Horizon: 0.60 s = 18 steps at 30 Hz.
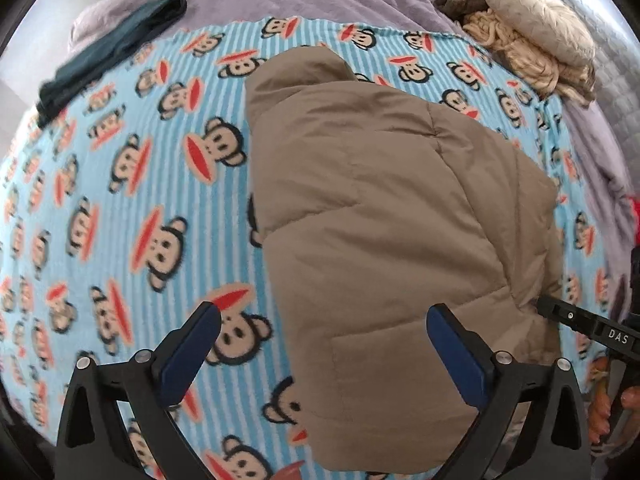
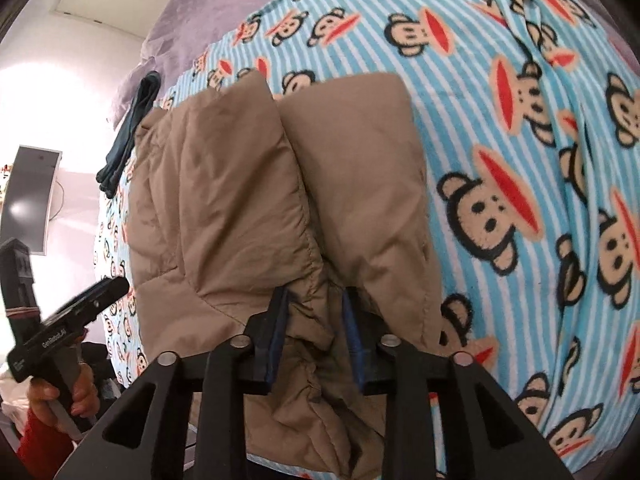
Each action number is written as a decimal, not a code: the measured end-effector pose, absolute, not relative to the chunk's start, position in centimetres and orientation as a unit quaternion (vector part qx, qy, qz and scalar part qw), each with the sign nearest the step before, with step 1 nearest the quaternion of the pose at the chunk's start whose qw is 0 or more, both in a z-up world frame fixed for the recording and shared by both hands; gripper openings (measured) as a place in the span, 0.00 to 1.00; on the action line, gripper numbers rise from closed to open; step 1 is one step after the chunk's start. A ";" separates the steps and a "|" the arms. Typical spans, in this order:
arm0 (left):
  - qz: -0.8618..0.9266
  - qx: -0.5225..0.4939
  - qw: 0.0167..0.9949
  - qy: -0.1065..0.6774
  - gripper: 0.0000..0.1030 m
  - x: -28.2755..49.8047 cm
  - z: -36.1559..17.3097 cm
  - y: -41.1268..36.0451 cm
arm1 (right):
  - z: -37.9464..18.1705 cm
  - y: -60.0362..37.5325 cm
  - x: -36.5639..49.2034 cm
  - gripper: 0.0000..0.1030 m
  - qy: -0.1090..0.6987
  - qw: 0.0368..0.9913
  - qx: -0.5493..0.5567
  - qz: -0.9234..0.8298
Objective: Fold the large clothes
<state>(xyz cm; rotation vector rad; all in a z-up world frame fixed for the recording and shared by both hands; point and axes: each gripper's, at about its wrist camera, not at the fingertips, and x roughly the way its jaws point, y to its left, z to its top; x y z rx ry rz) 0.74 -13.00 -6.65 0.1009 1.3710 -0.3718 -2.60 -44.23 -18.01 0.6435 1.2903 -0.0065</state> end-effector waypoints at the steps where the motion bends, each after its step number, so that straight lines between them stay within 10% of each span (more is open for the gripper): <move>1: -0.175 0.036 0.752 0.634 1.00 0.8 -7.0 -12.8 | -17.5 -44.5 -2.7 0.52 0.586 0.755 0.294 -0.002; 7: -0.213 -0.031 0.718 0.662 1.00 1.5 -9.3 -11.2 | -16.3 -47.2 -3.1 1.00 0.567 0.765 0.306 0.002; 18: -0.310 -0.199 0.649 0.666 1.00 4.6 -14.1 -9.1 | -20.8 -50.5 -0.7 1.00 0.586 0.719 0.366 0.079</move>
